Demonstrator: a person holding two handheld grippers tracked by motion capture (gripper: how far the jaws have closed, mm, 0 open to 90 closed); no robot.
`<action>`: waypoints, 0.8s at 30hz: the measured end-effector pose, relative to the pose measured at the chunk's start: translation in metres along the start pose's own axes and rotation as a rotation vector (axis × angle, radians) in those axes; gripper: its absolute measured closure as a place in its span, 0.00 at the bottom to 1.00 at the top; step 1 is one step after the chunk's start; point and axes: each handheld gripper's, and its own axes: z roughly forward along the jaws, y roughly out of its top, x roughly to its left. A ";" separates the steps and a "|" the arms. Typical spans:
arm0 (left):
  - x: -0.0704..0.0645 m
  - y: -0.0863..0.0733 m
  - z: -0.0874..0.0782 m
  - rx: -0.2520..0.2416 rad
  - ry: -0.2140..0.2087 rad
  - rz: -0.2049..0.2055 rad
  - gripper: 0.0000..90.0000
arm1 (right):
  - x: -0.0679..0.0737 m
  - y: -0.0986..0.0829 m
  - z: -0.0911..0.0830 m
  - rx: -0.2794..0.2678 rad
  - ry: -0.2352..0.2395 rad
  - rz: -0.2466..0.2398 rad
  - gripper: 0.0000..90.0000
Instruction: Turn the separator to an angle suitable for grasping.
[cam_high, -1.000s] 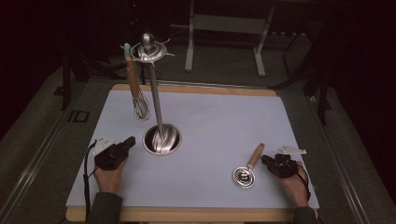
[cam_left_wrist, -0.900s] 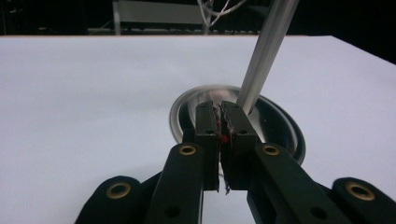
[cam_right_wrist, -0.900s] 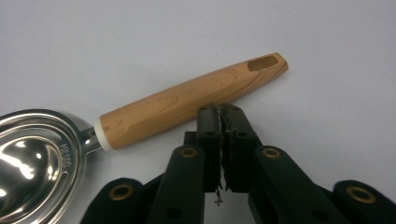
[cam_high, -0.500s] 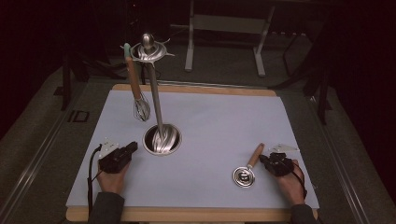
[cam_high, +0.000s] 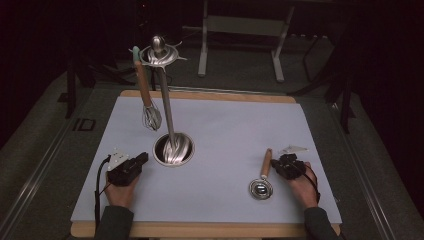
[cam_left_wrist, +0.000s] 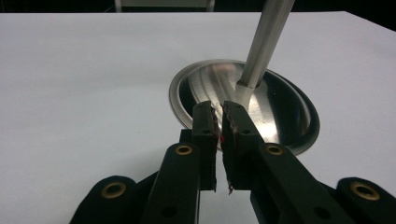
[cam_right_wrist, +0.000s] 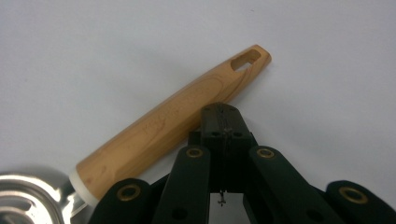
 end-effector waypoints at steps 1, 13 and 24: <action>0.000 0.000 0.000 0.001 0.000 0.001 0.94 | 0.001 0.003 0.001 0.006 0.001 -0.005 1.00; 0.000 0.000 0.000 0.003 0.002 0.005 0.94 | 0.018 0.030 0.014 0.056 0.035 -0.070 0.99; -0.001 0.000 0.000 0.002 0.002 0.007 0.94 | 0.054 0.052 0.026 0.079 0.101 -0.162 0.99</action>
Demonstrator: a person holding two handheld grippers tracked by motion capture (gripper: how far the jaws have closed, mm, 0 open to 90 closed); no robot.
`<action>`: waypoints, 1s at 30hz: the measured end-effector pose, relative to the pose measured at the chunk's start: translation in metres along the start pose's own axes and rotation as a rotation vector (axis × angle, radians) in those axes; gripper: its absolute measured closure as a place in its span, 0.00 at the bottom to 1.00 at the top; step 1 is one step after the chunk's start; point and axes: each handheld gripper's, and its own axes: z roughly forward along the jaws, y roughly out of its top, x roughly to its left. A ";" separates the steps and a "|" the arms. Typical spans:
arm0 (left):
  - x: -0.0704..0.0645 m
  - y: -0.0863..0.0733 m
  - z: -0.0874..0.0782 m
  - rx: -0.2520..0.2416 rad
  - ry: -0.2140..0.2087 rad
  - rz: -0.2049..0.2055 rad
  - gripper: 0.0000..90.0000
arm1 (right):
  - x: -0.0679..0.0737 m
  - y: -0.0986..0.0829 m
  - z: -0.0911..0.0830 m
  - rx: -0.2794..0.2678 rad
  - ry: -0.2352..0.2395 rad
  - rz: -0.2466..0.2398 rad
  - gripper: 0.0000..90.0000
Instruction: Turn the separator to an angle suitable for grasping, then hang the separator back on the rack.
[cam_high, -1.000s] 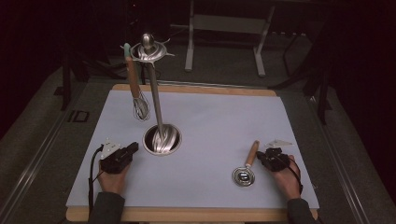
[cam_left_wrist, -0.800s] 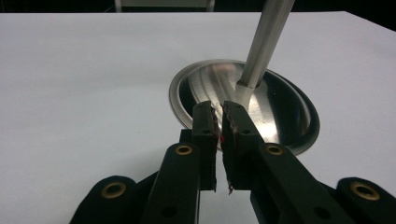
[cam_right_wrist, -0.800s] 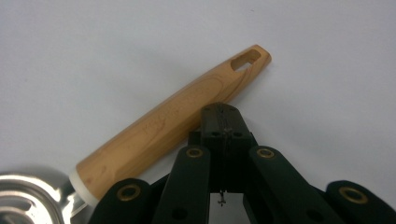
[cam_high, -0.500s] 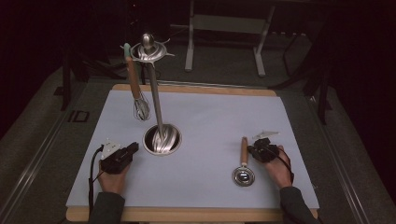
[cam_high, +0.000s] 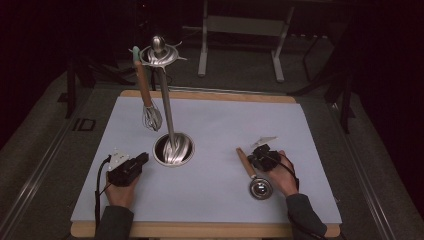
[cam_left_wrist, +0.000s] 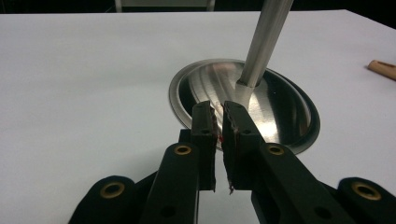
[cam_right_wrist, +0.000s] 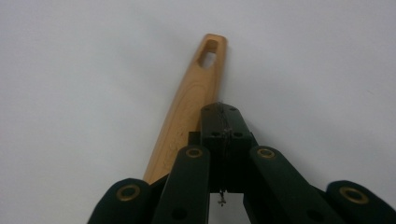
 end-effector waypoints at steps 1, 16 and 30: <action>0.000 0.000 0.000 0.001 0.000 0.001 0.94 | 0.003 0.002 0.001 0.002 0.006 -0.011 0.99; 0.000 0.000 0.000 0.005 0.002 0.001 0.93 | 0.029 0.013 -0.006 0.011 0.094 -0.099 0.98; -0.001 0.000 0.000 0.003 0.004 0.004 0.93 | 0.028 0.009 -0.030 0.005 0.093 -0.097 0.83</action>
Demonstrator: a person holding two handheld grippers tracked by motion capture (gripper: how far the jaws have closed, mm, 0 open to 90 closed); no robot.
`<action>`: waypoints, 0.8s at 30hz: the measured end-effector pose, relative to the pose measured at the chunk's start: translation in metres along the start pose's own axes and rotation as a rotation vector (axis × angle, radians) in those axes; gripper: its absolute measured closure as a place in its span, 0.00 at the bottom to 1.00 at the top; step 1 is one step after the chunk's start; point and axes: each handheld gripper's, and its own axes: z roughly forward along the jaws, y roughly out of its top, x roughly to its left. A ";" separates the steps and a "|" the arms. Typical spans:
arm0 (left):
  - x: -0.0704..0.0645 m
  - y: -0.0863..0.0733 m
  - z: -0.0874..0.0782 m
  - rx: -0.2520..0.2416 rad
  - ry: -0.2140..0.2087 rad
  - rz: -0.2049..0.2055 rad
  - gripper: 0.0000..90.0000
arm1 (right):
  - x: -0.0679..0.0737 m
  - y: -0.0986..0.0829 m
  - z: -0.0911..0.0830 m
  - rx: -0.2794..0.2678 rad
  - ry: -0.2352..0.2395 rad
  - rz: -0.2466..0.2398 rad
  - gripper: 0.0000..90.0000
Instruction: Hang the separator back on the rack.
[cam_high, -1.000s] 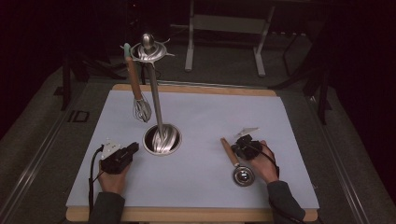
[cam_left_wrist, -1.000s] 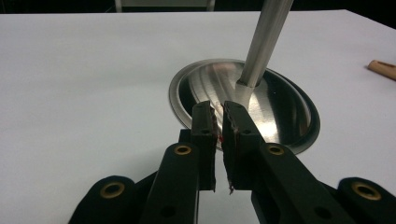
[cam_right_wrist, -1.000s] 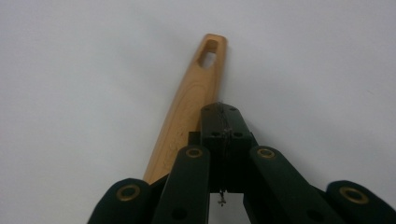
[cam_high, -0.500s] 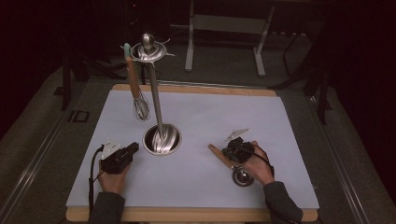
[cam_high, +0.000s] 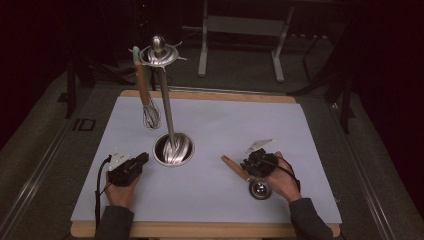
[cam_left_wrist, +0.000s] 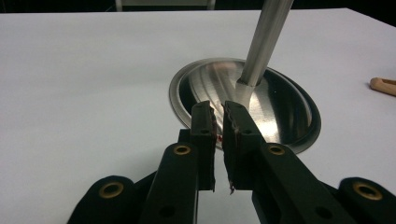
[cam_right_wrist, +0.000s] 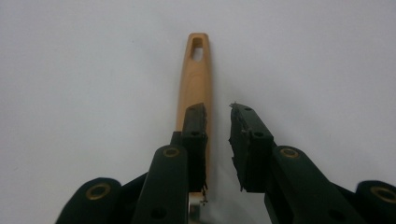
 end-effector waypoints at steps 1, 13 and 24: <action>0.000 0.000 0.000 0.000 0.000 0.001 0.93 | -0.001 -0.001 -0.002 -0.001 0.009 0.004 0.82; 0.000 0.000 0.000 0.001 0.002 0.003 0.92 | -0.008 -0.018 -0.004 0.040 0.116 0.098 0.81; -0.001 0.000 0.000 0.002 0.002 0.006 0.92 | -0.007 -0.020 0.012 0.164 0.161 0.153 0.77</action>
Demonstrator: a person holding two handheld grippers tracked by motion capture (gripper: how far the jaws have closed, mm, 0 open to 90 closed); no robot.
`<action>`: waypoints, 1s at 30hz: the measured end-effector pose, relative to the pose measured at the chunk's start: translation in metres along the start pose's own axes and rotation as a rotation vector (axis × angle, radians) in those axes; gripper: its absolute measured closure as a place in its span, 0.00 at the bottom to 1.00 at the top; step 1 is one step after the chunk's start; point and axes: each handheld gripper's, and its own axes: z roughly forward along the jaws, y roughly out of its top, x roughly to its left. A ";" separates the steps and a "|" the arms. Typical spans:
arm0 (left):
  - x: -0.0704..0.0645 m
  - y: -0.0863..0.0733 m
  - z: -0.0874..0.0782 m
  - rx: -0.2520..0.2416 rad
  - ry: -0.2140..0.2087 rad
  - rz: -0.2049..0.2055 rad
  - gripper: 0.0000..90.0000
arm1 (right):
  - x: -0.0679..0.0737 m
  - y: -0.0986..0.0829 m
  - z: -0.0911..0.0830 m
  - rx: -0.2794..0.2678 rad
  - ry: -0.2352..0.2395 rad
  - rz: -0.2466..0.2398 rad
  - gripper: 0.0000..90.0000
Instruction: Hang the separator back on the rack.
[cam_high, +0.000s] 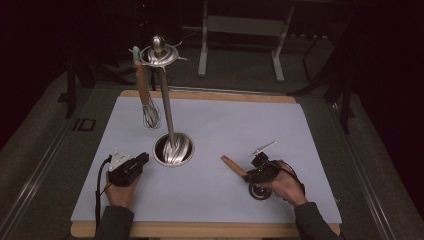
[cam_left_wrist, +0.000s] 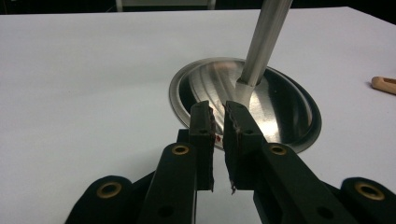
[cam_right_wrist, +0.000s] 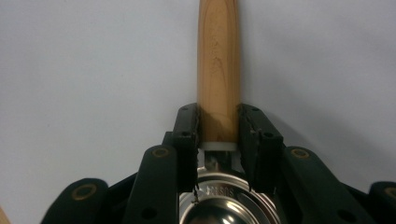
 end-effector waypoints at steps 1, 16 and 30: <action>0.000 0.000 0.000 -0.001 0.000 -0.001 0.92 | -0.001 0.000 0.001 0.000 0.009 0.006 0.77; 0.000 0.000 0.000 0.000 0.001 0.001 0.91 | 0.010 0.015 0.005 0.096 -0.060 0.015 0.77; 0.000 0.000 0.000 0.003 0.005 0.003 0.91 | 0.005 0.014 0.004 0.075 0.015 0.050 0.78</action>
